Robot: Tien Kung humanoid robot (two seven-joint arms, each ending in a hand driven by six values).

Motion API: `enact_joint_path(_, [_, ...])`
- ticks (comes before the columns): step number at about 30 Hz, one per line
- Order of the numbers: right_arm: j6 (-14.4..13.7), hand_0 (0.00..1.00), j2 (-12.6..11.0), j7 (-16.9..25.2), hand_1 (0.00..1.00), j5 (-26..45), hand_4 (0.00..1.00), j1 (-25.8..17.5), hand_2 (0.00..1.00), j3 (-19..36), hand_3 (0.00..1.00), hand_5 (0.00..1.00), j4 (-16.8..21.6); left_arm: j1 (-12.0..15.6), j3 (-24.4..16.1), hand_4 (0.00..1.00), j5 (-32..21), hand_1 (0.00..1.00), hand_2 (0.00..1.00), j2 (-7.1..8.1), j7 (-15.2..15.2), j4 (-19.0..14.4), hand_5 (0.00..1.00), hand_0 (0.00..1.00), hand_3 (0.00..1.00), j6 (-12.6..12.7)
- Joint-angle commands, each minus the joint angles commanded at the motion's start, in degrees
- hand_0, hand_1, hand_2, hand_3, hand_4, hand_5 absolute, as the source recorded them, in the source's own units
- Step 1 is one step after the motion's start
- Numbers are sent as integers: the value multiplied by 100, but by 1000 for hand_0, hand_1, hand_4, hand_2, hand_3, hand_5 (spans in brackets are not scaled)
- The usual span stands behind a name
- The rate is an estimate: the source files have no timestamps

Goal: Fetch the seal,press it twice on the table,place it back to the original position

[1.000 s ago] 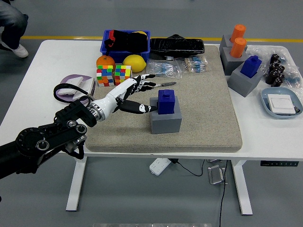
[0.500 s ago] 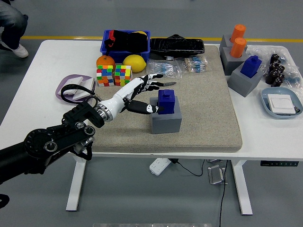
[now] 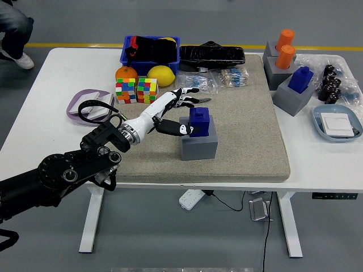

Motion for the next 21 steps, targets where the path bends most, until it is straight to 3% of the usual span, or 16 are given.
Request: enact_joint_path(21, [5,765,6,-4,678,11,708,4,685,-46,632,352,9,-23,151,896,-9,756,763,-237,4,168,2,817,907,140])
